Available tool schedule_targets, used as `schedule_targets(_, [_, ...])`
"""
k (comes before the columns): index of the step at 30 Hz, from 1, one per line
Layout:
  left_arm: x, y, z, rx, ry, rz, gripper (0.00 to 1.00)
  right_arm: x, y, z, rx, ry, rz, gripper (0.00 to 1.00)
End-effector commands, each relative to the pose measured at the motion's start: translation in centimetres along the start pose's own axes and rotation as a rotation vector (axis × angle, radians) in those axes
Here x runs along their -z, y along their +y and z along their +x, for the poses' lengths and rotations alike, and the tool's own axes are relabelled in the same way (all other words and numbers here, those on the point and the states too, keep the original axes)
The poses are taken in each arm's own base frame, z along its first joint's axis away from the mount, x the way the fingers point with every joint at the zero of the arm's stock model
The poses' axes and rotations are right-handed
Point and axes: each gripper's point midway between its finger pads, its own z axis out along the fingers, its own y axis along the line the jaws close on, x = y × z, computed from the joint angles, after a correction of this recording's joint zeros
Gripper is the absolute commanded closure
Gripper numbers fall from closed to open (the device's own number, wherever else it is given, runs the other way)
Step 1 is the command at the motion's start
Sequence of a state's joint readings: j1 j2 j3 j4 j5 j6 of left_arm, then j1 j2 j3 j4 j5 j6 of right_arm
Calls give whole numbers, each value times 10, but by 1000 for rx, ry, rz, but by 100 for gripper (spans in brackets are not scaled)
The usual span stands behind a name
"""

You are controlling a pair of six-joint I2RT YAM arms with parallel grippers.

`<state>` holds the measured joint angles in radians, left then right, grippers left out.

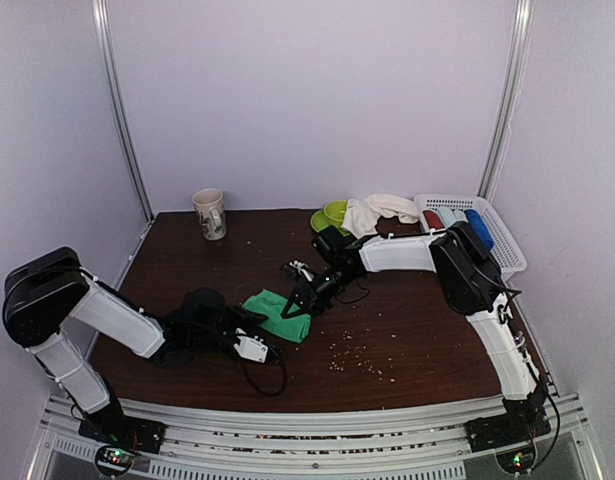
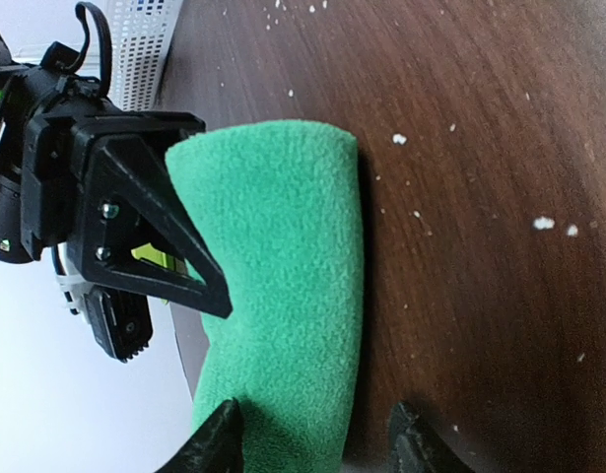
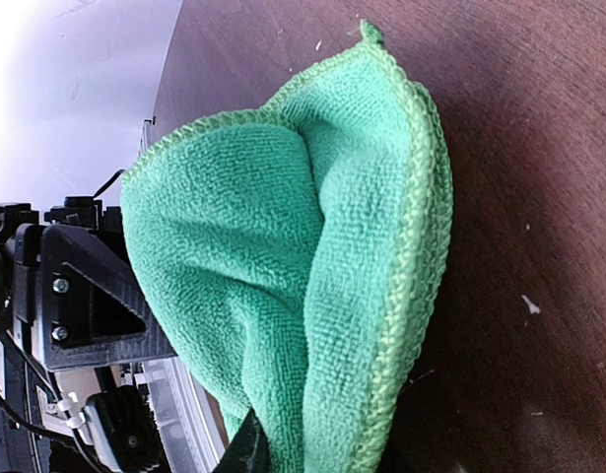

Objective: Roll the towels
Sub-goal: Roll the towel at the center of the board.

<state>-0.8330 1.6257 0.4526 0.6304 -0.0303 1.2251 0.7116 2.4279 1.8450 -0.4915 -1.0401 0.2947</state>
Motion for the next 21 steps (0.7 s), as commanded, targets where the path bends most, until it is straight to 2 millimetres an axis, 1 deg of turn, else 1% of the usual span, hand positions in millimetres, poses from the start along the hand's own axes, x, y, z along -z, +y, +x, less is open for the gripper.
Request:
schedule_targets(1, [-6, 14, 6, -6, 42, -89, 48, -4, -31, 10, -51, 17, 53, 90])
schedule_targets(6, [-16, 12, 18, -5, 107, -114, 47, -4, -30, 10, -47, 18, 45, 90])
schedule_targets(13, [-23, 12, 31, -46, 176, -192, 45, -5, -31, 14, -44, 31, 44, 91])
schedule_targets(15, [-21, 16, 33, -55, 185, -235, 45, -5, -32, 15, -45, 34, 45, 91])
schedule_targets(17, [-14, 19, 31, -76, 170, -281, 44, -5, -32, 14, -44, 34, 48, 92])
schedule_targets(18, [-10, 17, 29, -88, 160, -291, 44, -4, -33, 14, -46, 34, 48, 92])
schedule_targets(21, [-1, 19, 25, -112, 139, -338, 43, -4, -34, 13, -49, 32, 52, 92])
